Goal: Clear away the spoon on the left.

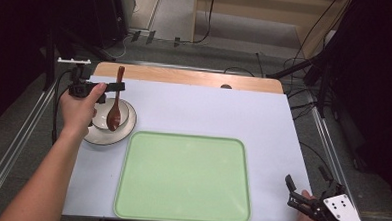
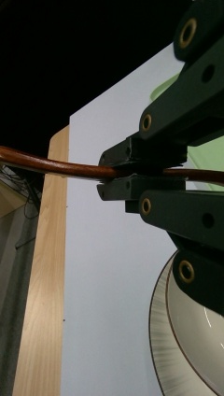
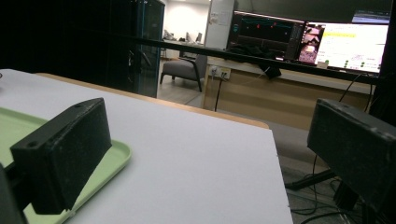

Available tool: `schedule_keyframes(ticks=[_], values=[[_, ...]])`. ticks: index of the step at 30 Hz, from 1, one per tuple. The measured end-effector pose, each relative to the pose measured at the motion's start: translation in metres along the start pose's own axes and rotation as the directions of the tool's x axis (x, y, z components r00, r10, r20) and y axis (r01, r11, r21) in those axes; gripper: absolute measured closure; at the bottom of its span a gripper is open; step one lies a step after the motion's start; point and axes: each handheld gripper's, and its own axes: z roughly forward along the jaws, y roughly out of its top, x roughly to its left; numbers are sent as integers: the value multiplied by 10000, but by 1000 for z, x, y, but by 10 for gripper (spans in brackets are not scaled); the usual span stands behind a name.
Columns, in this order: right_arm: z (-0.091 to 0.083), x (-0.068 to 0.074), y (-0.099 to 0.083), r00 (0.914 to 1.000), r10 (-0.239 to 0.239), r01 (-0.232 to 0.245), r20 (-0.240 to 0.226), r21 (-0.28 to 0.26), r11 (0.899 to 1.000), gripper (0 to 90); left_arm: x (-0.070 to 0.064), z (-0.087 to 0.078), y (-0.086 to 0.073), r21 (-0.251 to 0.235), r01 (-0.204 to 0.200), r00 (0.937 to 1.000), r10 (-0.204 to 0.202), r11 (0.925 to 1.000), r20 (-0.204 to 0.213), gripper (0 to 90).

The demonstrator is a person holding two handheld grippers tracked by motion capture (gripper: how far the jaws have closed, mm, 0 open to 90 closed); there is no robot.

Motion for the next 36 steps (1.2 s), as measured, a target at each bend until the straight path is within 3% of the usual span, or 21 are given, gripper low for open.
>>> schedule_keyframes(ticks=[7, 36], values=[[0, 0, 0, 10000, -2, 2, 12, 11, 10000, 0, -7, -1, -7, 24, -208, 9998, 208, 9998, 71, 855], [0, 0, 0, 10000, -10, 10, 17, 42, 10000, 0, -22, 3, -47, 141, -336, 9989, 331, 9993, 337, 855]])
